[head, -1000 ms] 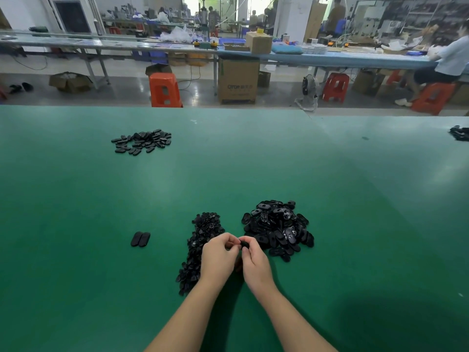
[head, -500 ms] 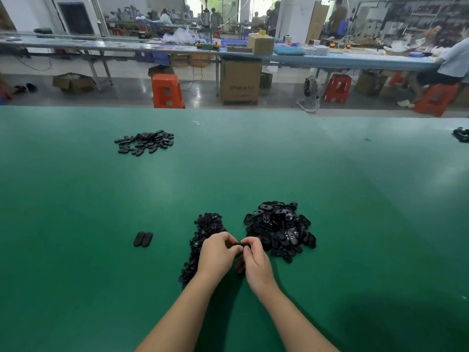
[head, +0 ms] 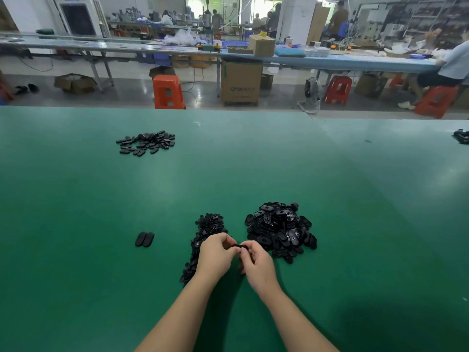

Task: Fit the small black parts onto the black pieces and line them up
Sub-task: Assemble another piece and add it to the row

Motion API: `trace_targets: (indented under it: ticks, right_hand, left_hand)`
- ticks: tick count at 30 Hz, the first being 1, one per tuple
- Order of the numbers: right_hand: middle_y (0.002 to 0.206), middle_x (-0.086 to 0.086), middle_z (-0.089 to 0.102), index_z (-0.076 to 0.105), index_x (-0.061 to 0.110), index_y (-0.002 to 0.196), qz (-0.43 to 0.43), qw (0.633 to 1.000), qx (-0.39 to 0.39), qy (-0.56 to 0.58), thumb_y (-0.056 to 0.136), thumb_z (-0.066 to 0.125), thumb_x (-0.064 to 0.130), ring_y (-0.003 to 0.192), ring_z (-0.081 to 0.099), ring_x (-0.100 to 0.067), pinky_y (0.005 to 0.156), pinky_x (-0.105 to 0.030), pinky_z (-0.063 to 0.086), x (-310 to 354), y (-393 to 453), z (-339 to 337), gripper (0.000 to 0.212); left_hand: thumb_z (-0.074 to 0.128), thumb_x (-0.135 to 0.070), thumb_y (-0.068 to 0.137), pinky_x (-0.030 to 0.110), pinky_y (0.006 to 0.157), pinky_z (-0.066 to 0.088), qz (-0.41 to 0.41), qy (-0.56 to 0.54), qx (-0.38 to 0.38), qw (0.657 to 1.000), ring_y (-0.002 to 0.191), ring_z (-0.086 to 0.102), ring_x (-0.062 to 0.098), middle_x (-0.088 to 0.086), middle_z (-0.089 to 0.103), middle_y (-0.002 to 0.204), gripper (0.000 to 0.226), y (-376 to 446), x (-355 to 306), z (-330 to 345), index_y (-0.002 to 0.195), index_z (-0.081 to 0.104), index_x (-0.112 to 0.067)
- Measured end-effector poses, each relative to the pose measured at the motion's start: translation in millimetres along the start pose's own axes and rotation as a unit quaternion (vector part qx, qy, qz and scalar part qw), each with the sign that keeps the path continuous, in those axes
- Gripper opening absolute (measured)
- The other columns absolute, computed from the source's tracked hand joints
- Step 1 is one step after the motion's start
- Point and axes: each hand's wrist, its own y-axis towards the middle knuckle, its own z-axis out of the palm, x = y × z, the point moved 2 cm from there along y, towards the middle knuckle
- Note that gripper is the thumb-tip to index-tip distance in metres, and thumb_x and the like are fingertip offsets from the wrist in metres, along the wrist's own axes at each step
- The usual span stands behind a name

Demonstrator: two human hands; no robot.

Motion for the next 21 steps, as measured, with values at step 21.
trace_targets:
  ticks: [21]
  right_hand:
    - [0.077, -0.006, 0.070, 0.068, 0.035, 0.096, 0.003, 1.000, 0.007, 0.014, 0.101, 0.057, 0.017, 0.057, 0.060, -0.012, 0.060, -0.036, 0.056, -1.4, 1.0, 1.1, 0.022]
  left_hand:
    - [0.070, -0.023, 0.087, 0.009, 0.056, 0.036, 0.016, 0.072, -0.002, 0.997, 0.070, 0.057, -0.001, -0.012, 0.066, 0.078, 0.004, 1.6, 0.4, -1.1, 0.089, 0.072, -0.020]
